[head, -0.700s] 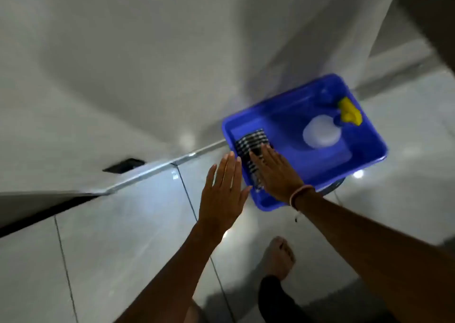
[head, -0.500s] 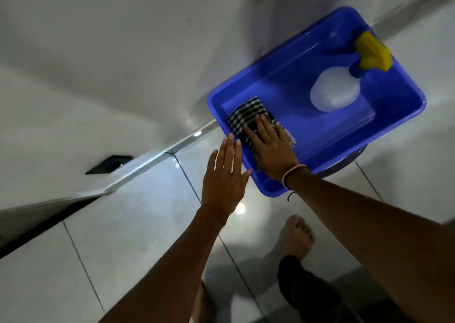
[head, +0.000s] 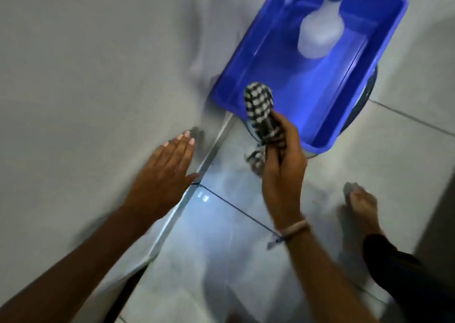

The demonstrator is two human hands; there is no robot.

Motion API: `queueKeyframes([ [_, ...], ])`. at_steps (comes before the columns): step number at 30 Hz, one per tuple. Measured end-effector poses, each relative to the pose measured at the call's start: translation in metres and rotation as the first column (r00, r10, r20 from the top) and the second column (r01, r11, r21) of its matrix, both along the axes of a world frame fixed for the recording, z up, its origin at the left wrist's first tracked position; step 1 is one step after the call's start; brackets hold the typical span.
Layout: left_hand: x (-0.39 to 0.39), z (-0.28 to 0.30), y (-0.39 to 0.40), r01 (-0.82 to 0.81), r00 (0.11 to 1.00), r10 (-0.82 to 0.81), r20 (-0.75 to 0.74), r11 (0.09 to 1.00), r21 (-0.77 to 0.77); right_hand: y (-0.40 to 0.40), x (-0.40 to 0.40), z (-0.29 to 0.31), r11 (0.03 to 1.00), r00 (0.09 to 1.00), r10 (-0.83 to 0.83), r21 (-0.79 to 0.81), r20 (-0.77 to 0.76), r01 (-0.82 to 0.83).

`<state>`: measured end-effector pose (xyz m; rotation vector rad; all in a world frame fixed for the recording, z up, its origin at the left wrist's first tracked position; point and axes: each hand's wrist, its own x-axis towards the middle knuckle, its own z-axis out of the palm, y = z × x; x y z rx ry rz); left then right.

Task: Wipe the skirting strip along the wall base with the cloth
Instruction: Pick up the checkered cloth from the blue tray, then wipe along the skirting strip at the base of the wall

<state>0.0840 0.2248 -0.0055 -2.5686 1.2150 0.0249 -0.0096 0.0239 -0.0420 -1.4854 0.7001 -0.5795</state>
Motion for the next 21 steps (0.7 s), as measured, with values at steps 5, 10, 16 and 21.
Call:
queueKeyframes([
  [5,0.009,-0.058,0.049,0.163,0.977,-0.176,0.123,0.981,0.109,0.185,-0.05,-0.133,0.842,0.962,-0.113,0.49,-0.249,0.226],
  [10,0.029,-0.127,0.042,0.245,0.857,-0.384,0.344,0.89,0.385,0.257,-0.021,-0.25,0.882,0.938,0.238,0.461,-0.25,-0.101],
  [16,0.052,-0.144,0.034,0.261,0.765,-0.522,0.378,0.787,0.559,0.208,0.066,-0.291,0.963,0.964,0.13,0.259,-0.233,-0.068],
  [21,0.055,-0.154,0.021,0.226,0.801,-0.488,0.346,0.782,0.581,0.087,0.158,-0.322,0.992,0.987,0.045,0.124,-0.155,-0.026],
])
